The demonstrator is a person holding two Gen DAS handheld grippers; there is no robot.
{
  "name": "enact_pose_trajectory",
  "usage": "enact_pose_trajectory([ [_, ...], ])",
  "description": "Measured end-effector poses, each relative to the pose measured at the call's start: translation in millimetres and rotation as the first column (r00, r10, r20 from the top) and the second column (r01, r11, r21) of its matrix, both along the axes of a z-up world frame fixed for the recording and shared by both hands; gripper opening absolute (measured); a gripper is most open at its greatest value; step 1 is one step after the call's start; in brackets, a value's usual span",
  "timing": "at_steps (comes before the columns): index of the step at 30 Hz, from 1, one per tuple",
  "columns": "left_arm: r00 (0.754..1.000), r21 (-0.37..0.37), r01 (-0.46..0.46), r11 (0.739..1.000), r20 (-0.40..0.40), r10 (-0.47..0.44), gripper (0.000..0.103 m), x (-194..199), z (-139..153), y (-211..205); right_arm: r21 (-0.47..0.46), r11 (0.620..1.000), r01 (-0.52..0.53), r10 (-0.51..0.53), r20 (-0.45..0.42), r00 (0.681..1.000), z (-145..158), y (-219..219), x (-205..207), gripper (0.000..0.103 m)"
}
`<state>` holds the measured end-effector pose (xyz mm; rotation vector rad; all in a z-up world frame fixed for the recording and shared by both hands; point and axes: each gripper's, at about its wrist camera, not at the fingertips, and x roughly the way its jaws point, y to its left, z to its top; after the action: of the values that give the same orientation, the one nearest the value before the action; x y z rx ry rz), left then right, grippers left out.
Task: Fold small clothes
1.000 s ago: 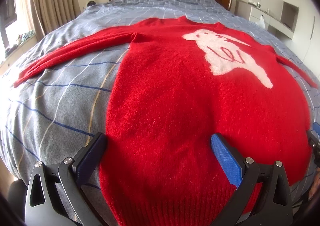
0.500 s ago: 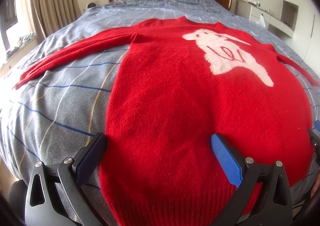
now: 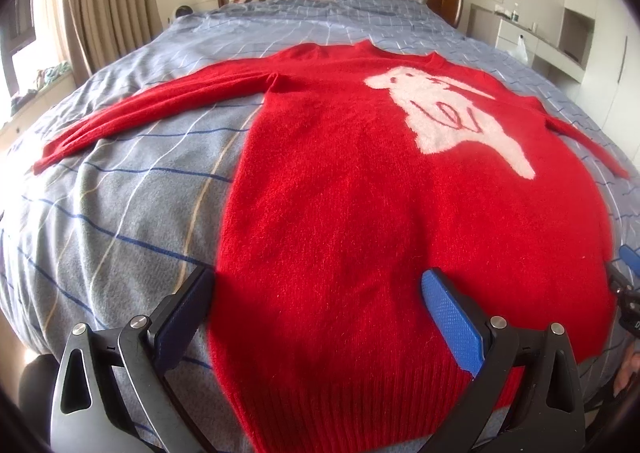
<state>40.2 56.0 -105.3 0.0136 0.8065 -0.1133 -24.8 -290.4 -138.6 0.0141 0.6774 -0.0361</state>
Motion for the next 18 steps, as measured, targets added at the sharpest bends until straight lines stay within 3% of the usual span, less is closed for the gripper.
enact_pose_trajectory([
  [4, 0.996, -0.016, -0.043, 0.999, 0.073, 0.044, 0.103, -3.1, 10.8, 7.0, -0.015, 1.000, -0.003, 0.003, 0.010, 1.000, -1.4, 2.2, -0.8, 0.091],
  [9, 0.989, 0.042, -0.127, 0.991, 0.085, 0.123, 0.103, 3.9, 7.8, 15.1, -0.019, 1.000, -0.005, 0.006, 0.010, 1.000, -2.9, 2.4, -0.6, 0.094],
  [18, 0.969, 0.021, -0.220, 0.975, 0.121, 0.216, 0.103, 3.4, 11.6, 33.3, -0.023, 1.000, -0.005, 0.005, 0.007, 1.000, -3.7, 2.4, -1.5, 0.095],
])
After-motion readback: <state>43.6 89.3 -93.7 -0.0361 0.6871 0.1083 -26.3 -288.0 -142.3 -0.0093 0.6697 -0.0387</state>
